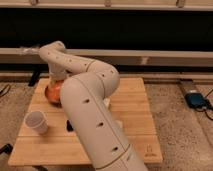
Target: Place the pepper in the ceramic bowl
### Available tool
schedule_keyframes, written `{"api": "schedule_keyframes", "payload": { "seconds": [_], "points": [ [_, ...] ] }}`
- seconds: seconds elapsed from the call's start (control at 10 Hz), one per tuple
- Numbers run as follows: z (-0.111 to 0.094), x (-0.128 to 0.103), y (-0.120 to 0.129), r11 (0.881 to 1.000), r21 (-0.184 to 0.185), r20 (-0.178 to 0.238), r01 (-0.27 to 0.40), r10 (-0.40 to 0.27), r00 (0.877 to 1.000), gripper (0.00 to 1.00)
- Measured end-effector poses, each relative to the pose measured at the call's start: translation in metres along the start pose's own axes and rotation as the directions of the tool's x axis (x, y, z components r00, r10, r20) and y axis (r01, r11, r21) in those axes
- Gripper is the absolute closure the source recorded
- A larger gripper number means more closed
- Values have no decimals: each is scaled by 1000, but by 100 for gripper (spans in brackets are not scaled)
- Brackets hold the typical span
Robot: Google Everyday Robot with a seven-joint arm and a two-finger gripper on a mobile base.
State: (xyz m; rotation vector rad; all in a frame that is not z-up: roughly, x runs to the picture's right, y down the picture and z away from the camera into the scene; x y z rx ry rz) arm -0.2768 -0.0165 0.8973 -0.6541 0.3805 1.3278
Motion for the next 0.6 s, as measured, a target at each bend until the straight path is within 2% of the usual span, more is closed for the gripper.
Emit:
{"api": "schedule_keyframes", "payload": {
  "seconds": [0.6],
  "points": [
    [0, 0, 0, 1000, 0, 0, 0, 0, 1000, 20]
  ]
}}
